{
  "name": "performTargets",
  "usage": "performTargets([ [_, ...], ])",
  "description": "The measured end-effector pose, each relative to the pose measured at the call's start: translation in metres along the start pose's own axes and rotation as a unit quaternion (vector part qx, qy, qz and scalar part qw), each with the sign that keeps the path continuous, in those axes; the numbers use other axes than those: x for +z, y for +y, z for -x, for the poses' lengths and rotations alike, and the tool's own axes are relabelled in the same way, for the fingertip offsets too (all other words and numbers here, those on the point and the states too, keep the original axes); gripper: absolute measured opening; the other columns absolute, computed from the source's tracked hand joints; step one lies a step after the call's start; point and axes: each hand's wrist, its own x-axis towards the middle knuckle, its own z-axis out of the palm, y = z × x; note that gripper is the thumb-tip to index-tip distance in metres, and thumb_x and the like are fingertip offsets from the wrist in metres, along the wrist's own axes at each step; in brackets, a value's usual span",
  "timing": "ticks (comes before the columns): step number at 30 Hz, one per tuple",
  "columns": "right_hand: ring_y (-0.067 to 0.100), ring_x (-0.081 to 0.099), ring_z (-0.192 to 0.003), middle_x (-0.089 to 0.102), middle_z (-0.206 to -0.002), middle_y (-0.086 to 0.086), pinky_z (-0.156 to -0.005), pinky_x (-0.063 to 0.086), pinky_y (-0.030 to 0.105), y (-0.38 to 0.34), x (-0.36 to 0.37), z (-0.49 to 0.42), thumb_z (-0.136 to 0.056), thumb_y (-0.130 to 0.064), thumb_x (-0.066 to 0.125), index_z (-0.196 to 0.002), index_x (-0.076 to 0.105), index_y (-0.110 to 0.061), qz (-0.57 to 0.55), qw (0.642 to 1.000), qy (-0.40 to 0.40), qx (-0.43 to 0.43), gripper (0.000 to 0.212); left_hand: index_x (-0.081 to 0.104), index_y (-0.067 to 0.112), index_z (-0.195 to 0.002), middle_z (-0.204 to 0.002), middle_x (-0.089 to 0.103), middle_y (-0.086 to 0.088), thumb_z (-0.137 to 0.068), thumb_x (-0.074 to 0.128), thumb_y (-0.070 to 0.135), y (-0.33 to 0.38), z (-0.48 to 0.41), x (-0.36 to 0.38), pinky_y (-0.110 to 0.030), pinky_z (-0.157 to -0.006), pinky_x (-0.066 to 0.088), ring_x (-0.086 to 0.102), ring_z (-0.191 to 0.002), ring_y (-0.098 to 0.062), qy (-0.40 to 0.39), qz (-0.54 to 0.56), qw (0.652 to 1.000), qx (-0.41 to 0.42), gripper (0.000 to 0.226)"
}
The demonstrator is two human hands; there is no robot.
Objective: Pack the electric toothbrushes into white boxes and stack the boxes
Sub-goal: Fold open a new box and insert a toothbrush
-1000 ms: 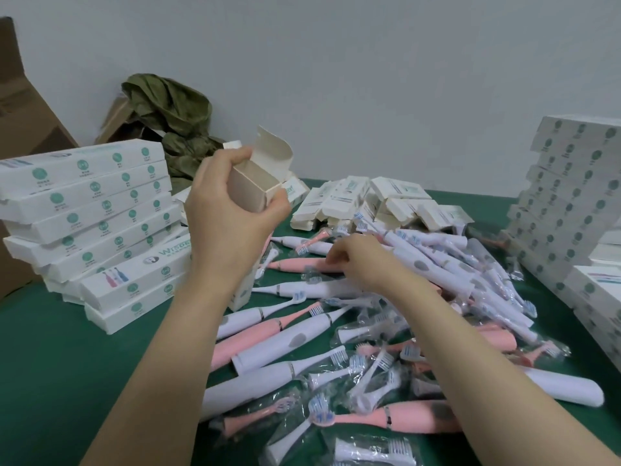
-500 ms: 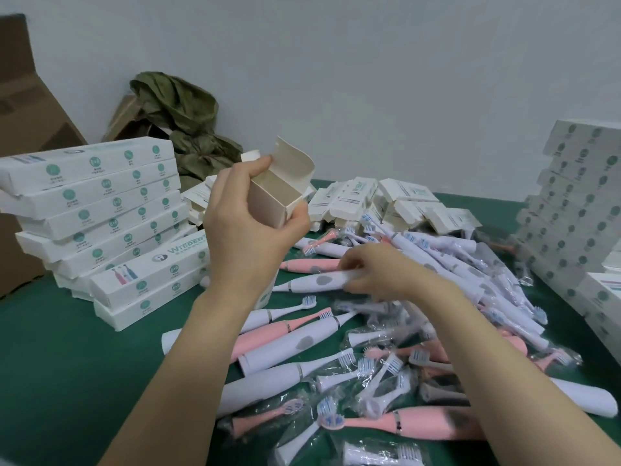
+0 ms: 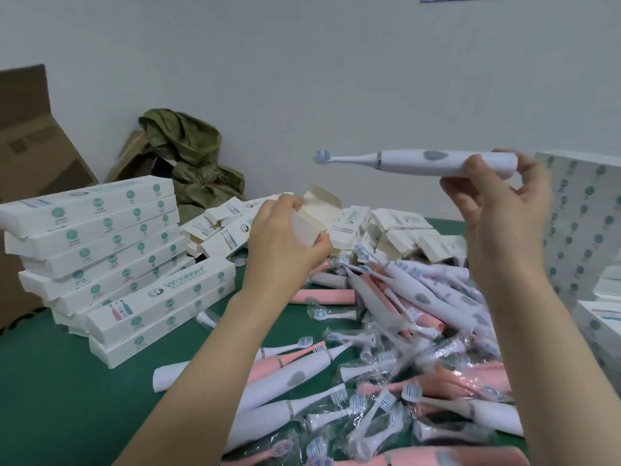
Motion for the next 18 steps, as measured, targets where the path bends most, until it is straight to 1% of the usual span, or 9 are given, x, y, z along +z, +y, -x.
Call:
performTargets([
  [2,0.020,0.066,-0.093,0.056,-0.102,0.009,-0.079,0.055,0.025,-0.003,0.006,0.004,-0.092,-0.004,0.058,-0.102,0.047,-0.018,0.004,1.000,-0.031,0.002,0.020,0.058,0.010,-0.115,-0.103,0.049,0.001,-0.070,0.073,0.024,-0.001,0.000,0.002,-0.013,-0.072,0.023,0.042,-0.092,-0.013,0.006,-0.005,1.000,0.005,0.049],
  [6,0.012,0.066,-0.088,0.060,-0.093,0.006,-0.079,0.055,0.023,-0.004,0.015,0.012,-0.091,-0.004,0.057,-0.106,0.049,-0.019,0.113,0.990,-0.073,-0.044,0.023,0.060,0.001,-0.110,-0.100,0.056,-0.009,-0.068,0.076,0.017,-0.001,0.006,0.003,-0.016,-0.074,0.026,0.051,-0.095,-0.027,0.025,-0.020,0.999,0.028,0.048],
  [9,0.013,0.064,-0.084,0.060,-0.089,0.004,-0.076,0.055,0.025,-0.011,0.012,0.010,-0.089,-0.008,0.058,-0.110,0.051,-0.020,0.152,0.983,-0.080,-0.067,0.025,0.061,0.002,-0.111,-0.098,0.058,-0.007,-0.067,0.077,0.014,-0.001,0.009,0.002,-0.010,-0.076,0.027,0.053,-0.093,-0.025,0.047,-0.017,0.998,0.037,0.049],
  [11,0.022,0.062,-0.081,0.061,-0.086,0.008,-0.073,0.056,0.037,-0.012,0.010,0.010,-0.088,-0.012,0.058,-0.111,0.051,-0.024,0.216,0.968,-0.081,-0.093,0.027,0.060,0.005,-0.118,-0.106,0.061,-0.008,-0.067,0.077,0.015,0.001,0.010,0.000,-0.002,-0.080,0.024,0.050,-0.096,-0.016,0.052,-0.001,0.998,0.036,0.054],
  [13,0.028,0.063,-0.081,0.064,-0.085,0.010,-0.077,0.054,0.046,-0.009,0.013,0.014,-0.087,-0.014,0.059,-0.114,0.051,-0.026,0.266,0.952,-0.102,-0.115,0.030,0.059,0.006,-0.118,-0.108,0.062,-0.008,-0.066,0.077,0.015,0.002,0.012,0.000,-0.005,-0.078,0.025,0.048,-0.096,-0.013,0.047,0.006,0.998,0.040,0.056],
  [14,0.025,0.064,-0.080,0.064,-0.086,0.007,-0.075,0.055,0.043,-0.005,0.015,0.017,-0.087,-0.014,0.059,-0.117,0.052,-0.025,0.275,0.946,-0.120,-0.120,0.032,0.058,0.007,-0.118,-0.108,0.062,-0.007,-0.066,0.077,0.017,0.003,0.014,0.000,-0.008,-0.077,0.025,0.050,-0.096,-0.015,0.041,0.008,0.998,0.041,0.057],
  [15,0.018,0.063,-0.076,0.064,-0.086,0.002,-0.072,0.054,0.035,-0.001,0.017,0.020,-0.087,-0.014,0.060,-0.120,0.053,-0.024,0.281,0.941,-0.140,-0.124,0.035,0.057,0.008,-0.119,-0.108,0.062,-0.006,-0.065,0.077,0.019,0.004,0.015,0.001,-0.010,-0.076,0.026,0.051,-0.097,-0.017,0.034,0.012,0.999,0.039,0.058],
  [17,0.003,0.061,-0.073,0.058,-0.100,-0.004,-0.069,0.048,0.016,0.008,0.024,0.028,-0.086,-0.013,0.064,-0.126,0.054,-0.023,0.299,0.927,-0.171,-0.145,0.042,0.053,0.012,-0.123,-0.109,0.060,-0.003,-0.066,0.078,0.023,0.005,0.018,0.003,-0.012,-0.076,0.028,0.052,-0.098,-0.018,0.018,0.025,0.999,0.027,0.063],
  [18,0.001,0.062,-0.075,0.054,-0.107,-0.003,-0.070,0.048,0.011,0.012,0.028,0.032,-0.085,-0.012,0.067,-0.127,0.054,-0.022,0.308,0.920,-0.179,-0.166,0.045,0.050,0.014,-0.126,-0.109,0.059,-0.001,-0.066,0.078,0.025,0.005,0.020,0.003,-0.015,-0.077,0.030,0.052,-0.098,-0.018,0.012,0.031,0.999,0.018,0.067],
])
